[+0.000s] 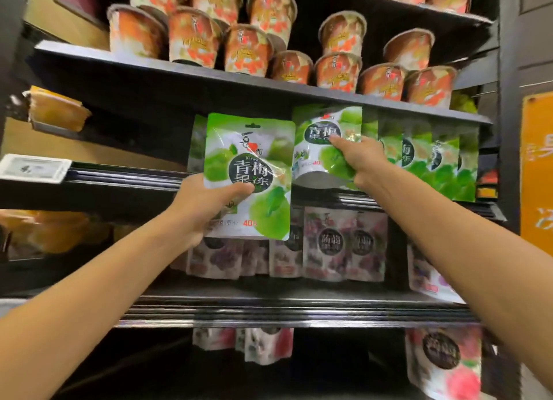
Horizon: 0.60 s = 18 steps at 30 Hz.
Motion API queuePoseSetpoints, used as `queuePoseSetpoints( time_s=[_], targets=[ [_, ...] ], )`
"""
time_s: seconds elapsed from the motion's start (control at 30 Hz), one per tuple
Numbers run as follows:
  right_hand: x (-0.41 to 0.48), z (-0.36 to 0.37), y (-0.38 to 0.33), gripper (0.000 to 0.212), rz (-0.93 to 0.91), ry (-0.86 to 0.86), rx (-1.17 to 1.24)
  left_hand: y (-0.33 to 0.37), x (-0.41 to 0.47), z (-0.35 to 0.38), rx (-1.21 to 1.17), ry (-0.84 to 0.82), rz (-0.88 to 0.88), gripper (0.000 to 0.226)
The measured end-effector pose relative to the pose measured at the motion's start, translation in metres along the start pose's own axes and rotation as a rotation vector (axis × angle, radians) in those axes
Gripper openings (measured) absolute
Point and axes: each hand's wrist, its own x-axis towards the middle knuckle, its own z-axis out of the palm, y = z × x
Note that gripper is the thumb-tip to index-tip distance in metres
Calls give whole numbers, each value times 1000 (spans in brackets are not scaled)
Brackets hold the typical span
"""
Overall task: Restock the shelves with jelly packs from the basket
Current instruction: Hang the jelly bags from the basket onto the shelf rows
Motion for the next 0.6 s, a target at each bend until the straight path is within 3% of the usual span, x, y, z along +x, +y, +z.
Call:
queuePoseSetpoints(
  time_s=[0.3, 0.43, 0.6],
  targets=[
    [15, 26, 19, 35, -67, 45, -130, -1, 10, -4, -27, 19, -17, 25],
    [13, 19, 24, 70, -113, 17, -240, -7, 11, -5, -43, 40, -12, 25],
    [7, 3, 30, 74, -230, 23, -449, -8, 15, -5, -40, 45, -8, 25]
  ],
)
